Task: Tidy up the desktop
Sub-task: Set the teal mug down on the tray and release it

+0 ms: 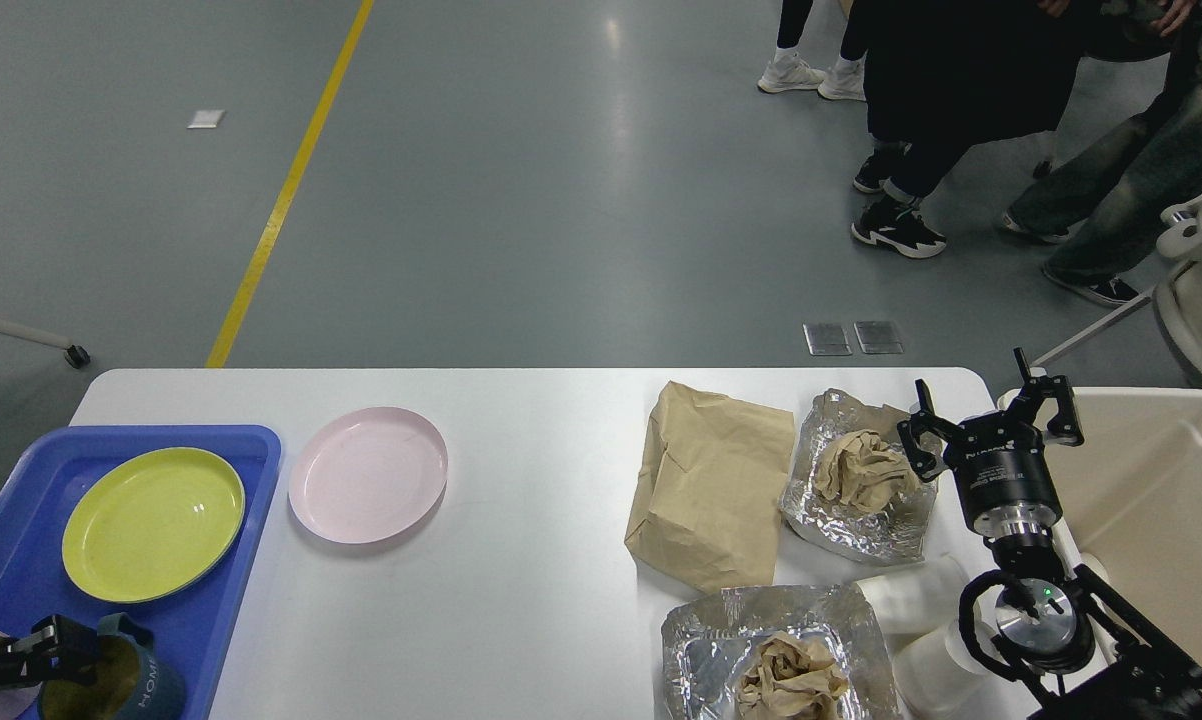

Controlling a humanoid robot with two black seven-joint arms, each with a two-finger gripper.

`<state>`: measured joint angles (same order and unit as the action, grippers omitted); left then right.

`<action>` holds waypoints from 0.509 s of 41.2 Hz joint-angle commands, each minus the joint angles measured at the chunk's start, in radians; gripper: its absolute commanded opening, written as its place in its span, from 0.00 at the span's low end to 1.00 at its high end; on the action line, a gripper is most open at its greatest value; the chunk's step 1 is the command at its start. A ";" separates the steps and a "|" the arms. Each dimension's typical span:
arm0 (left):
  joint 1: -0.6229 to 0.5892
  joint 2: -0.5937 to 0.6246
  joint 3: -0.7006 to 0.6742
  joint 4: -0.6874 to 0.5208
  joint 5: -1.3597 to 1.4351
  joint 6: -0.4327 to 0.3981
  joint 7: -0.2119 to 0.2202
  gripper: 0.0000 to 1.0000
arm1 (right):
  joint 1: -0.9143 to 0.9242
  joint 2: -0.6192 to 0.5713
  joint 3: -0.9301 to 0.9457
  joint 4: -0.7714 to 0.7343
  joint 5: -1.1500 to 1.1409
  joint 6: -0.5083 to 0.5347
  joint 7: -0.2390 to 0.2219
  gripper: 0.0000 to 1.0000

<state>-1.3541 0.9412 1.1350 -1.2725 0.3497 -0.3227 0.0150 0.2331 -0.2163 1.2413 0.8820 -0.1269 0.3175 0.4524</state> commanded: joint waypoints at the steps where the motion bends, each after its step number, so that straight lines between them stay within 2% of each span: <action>1: -0.065 0.002 0.054 -0.041 0.000 -0.001 -0.001 0.96 | 0.000 0.000 0.000 0.000 0.001 0.000 0.000 1.00; 6: -0.138 0.002 0.106 -0.085 0.000 -0.003 0.000 0.96 | 0.000 0.000 0.000 0.000 0.000 0.000 0.000 1.00; 10: -0.245 0.004 0.182 -0.140 0.000 -0.013 0.000 0.96 | 0.000 0.000 0.000 0.000 0.000 0.000 0.000 1.00; 12: -0.408 -0.001 0.303 -0.203 -0.002 -0.044 -0.001 0.96 | 0.000 0.000 0.000 0.000 0.000 0.000 0.000 1.00; 15: -0.537 -0.013 0.386 -0.243 -0.008 -0.075 -0.003 0.96 | 0.000 0.000 0.000 0.000 0.000 0.000 0.000 1.00; 16: -0.619 -0.024 0.429 -0.264 -0.017 -0.103 -0.003 0.96 | 0.000 0.000 0.000 0.000 0.000 0.000 0.000 1.00; 21: -0.792 -0.100 0.514 -0.286 -0.055 -0.215 -0.003 0.96 | 0.000 0.000 0.000 0.000 0.000 0.000 0.000 1.00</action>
<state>-1.9622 0.9116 1.5557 -1.5302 0.3304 -0.4302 0.0126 0.2332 -0.2163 1.2410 0.8820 -0.1269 0.3175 0.4524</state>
